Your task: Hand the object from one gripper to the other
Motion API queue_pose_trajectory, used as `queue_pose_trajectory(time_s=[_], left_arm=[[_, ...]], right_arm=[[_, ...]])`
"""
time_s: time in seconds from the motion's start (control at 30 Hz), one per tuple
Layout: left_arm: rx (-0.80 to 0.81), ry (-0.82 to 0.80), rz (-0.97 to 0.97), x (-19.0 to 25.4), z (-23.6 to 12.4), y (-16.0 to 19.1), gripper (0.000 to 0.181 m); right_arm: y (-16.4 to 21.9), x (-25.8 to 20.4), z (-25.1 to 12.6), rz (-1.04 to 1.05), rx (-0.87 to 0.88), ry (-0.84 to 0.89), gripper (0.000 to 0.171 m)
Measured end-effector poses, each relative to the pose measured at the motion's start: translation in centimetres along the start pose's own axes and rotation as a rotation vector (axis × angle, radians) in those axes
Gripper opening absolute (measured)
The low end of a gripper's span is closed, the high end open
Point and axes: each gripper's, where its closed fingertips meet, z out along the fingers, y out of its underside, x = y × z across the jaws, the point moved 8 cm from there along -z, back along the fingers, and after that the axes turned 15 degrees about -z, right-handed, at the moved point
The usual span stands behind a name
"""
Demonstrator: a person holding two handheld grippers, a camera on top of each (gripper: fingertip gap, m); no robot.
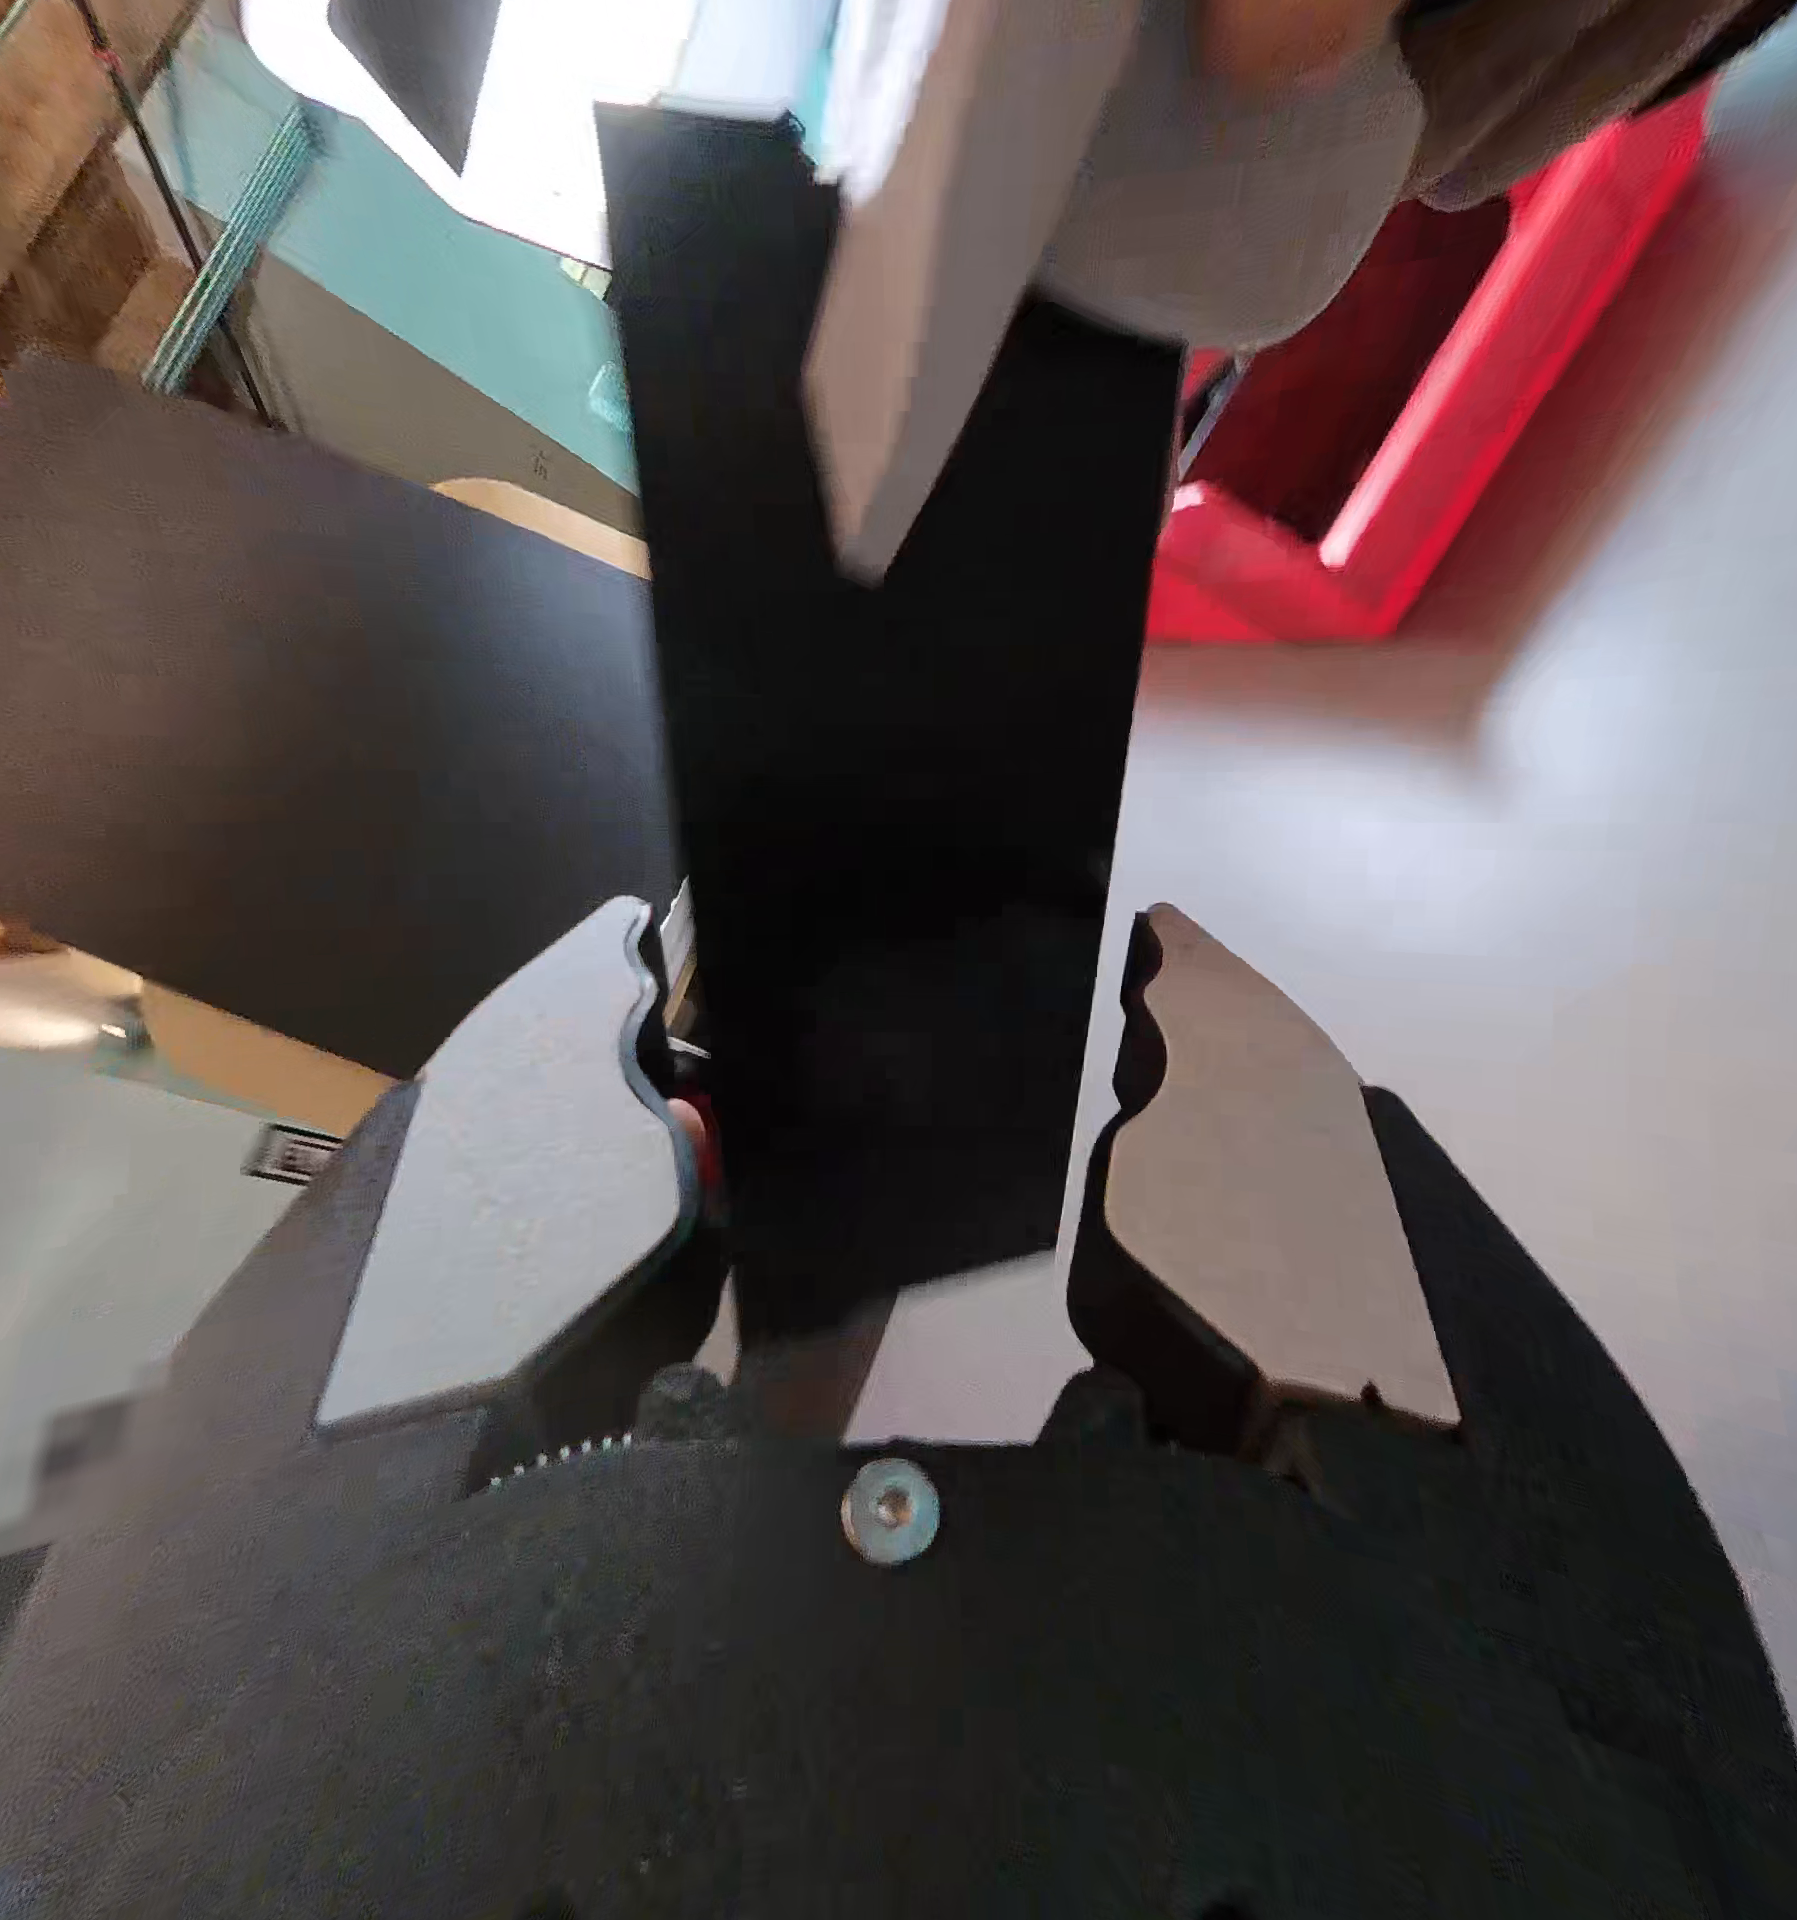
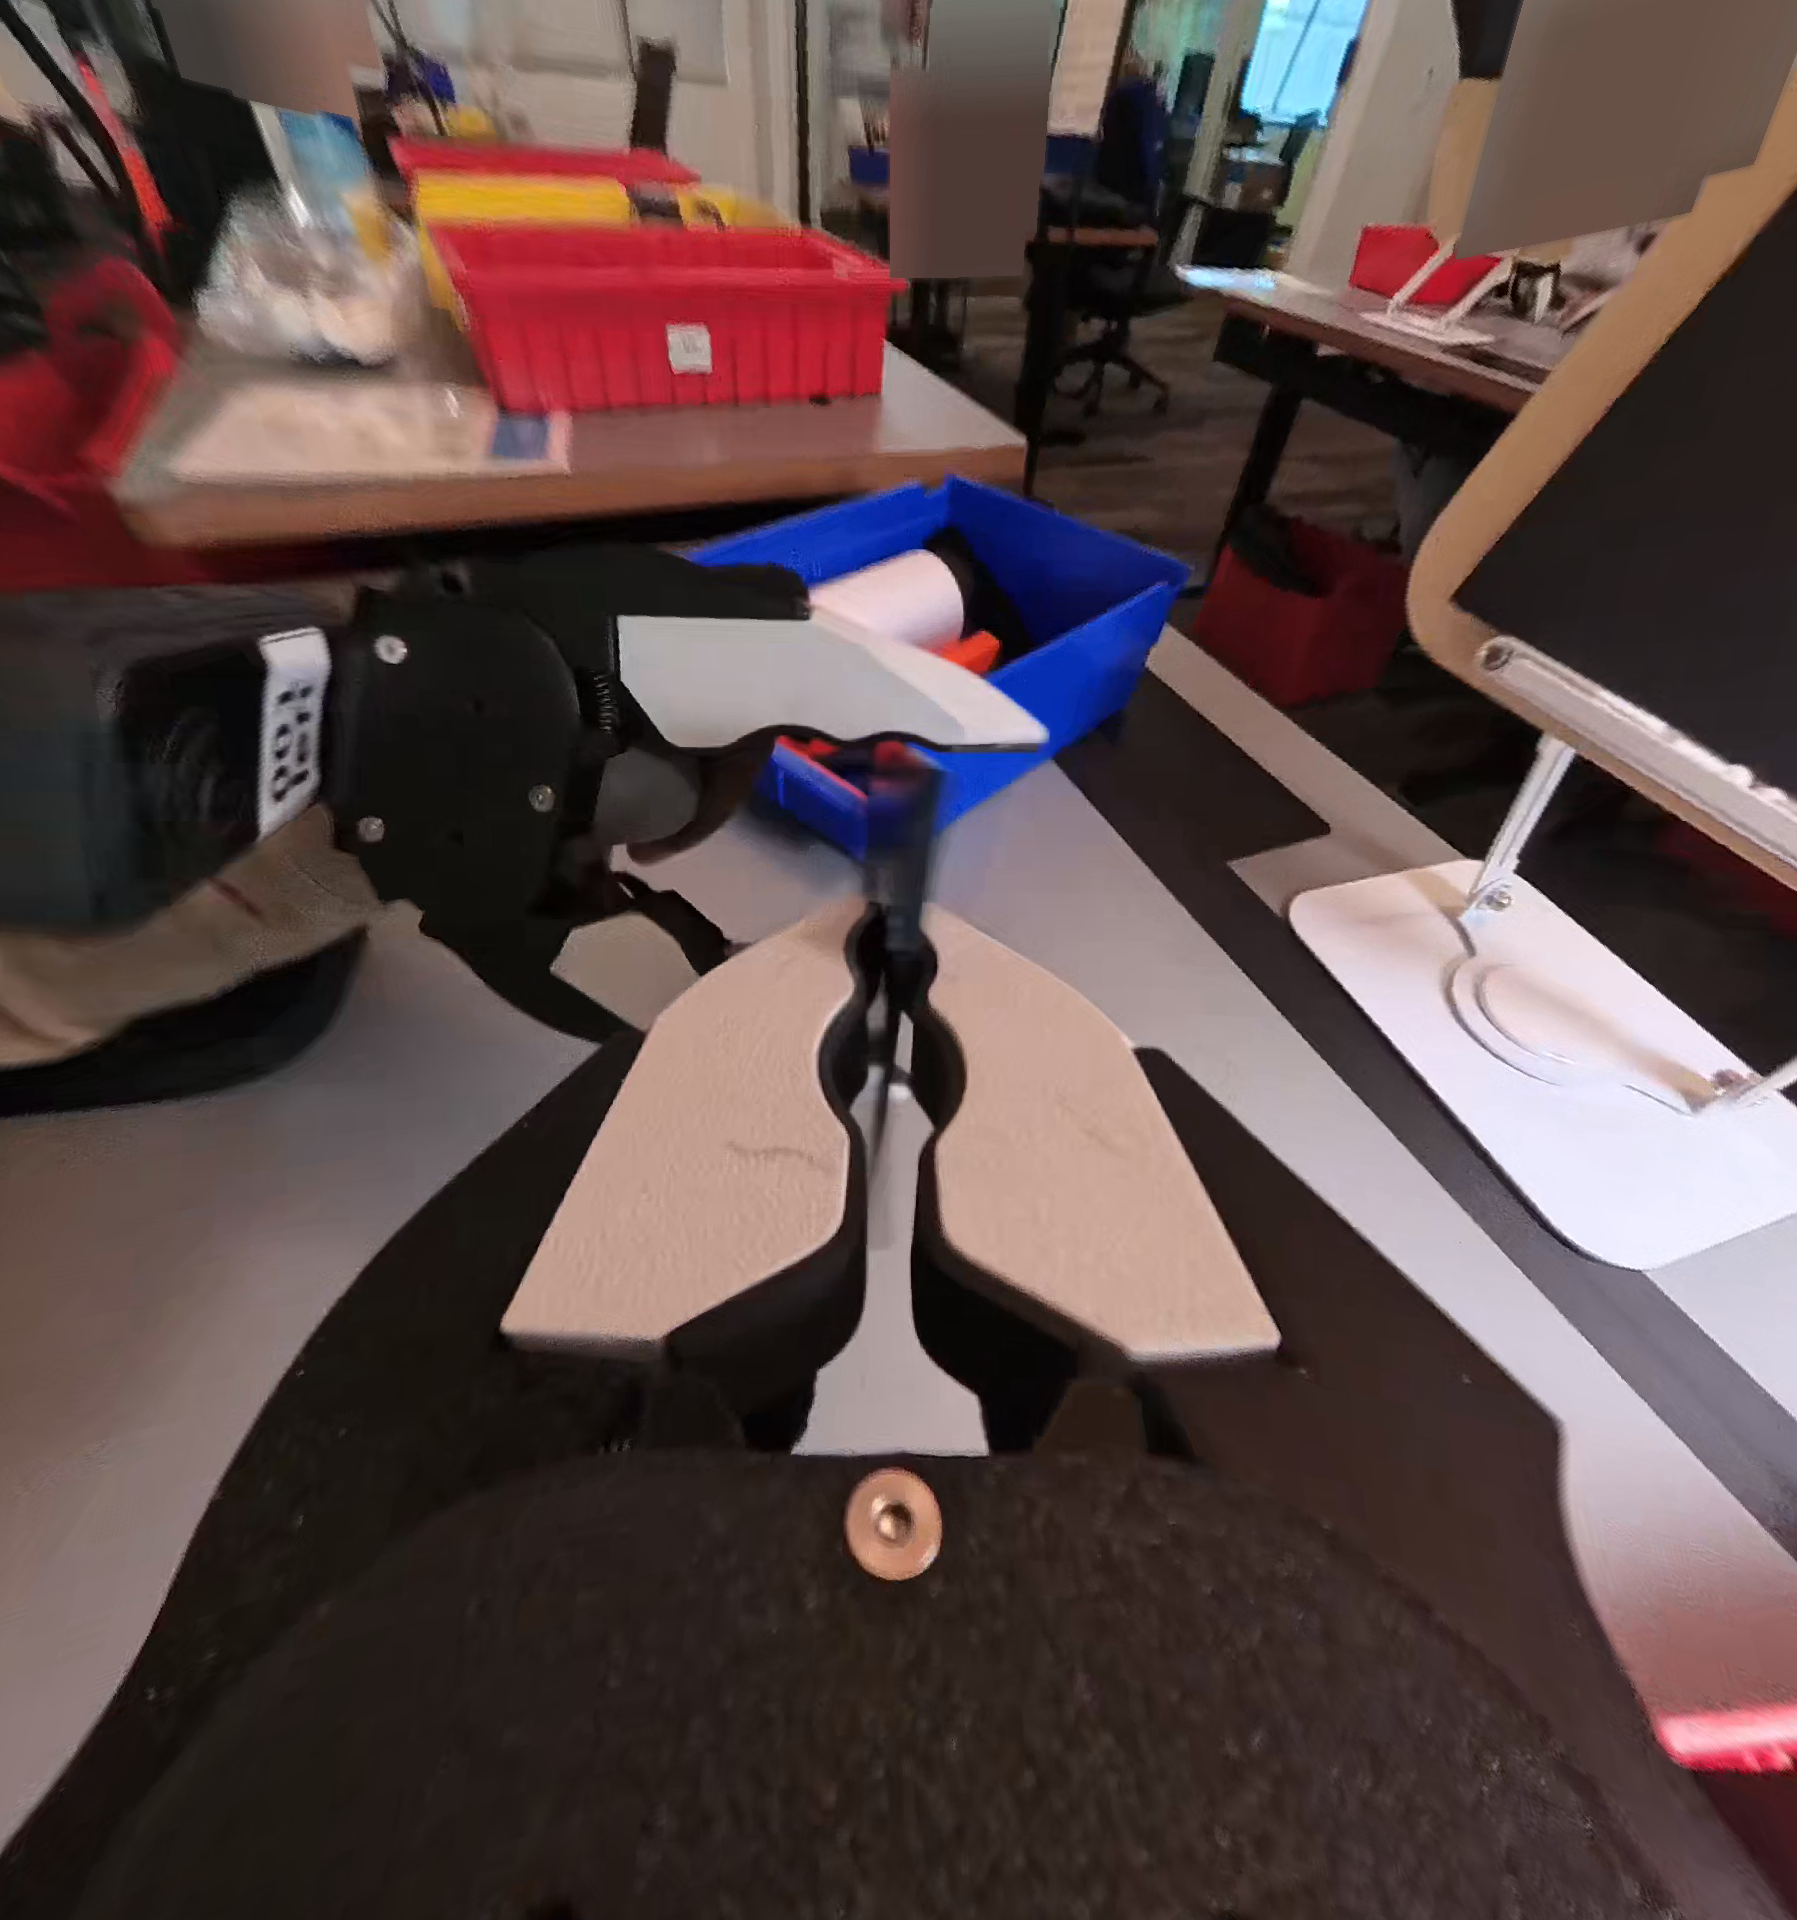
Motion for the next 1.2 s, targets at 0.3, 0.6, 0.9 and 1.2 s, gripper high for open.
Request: queue_pose_trajectory(time_s=[0.3, 0.6, 0.9, 1.2], left_arm=[[0.166, -0.105, -0.516, -9.7, -4.6, 1.8, 0.051], [0.139, -0.193, -0.576, -12.1, -5.6, 3.7, 0.039], [0.109, -0.243, -0.627, -13.8, -6.6, 5.1, 0.037], [-0.182, -0.292, -0.769, -16.8, -8.9, 9.3, 0.041]], right_arm=[[0.3, 7.3, -13.5, -0.377, -0.079, 0.702, 0.002], [15.3, 12.9, -11.3, -0.393, -0.711, 0.765, 0.024], [11.9, 13.0, -16.5, -0.053, -0.518, 0.736, 0.050], [4.1, 10.0, -14.2, -0.136, 0.157, 0.671, 0.030]])
